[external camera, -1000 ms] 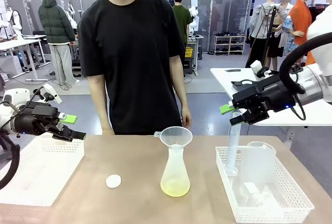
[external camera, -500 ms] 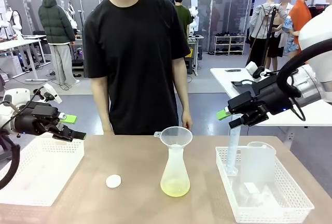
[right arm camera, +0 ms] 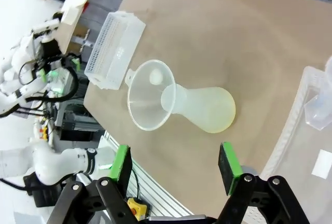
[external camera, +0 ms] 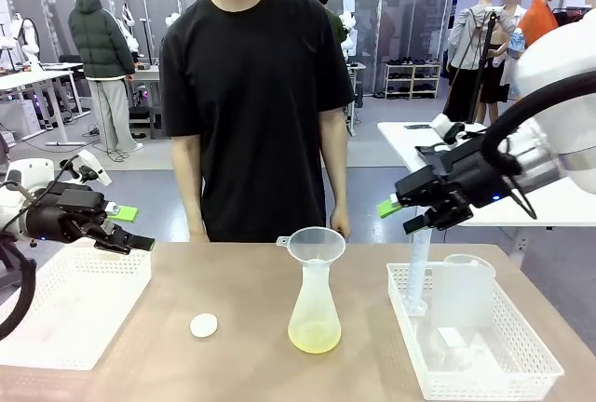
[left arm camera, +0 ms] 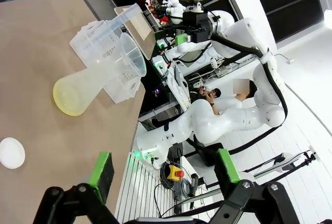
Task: Prepare the solutions needed for the experiment.
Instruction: Once the solution is in the Big flask , pick up the Plastic Funnel and place it back into the right Organizing basket.
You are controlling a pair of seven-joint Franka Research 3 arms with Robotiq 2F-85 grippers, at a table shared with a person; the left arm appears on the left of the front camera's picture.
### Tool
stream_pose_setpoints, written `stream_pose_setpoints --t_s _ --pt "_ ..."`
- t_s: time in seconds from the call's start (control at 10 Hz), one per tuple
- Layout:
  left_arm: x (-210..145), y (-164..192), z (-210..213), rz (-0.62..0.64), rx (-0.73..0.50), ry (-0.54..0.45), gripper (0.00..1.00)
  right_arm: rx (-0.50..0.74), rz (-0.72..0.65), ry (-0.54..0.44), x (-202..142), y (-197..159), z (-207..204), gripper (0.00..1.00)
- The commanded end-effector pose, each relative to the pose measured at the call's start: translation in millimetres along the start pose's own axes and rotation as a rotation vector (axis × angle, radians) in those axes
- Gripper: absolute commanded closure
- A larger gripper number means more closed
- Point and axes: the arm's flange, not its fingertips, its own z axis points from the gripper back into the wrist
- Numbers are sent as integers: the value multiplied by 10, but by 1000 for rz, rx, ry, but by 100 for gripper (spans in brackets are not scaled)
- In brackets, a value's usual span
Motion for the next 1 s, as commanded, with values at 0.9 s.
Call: stream_pose_setpoints --t_s 0.9 --pt "27 -15 -4 -7 1 2 0 -247 -190 96 167 497 -1044 15"
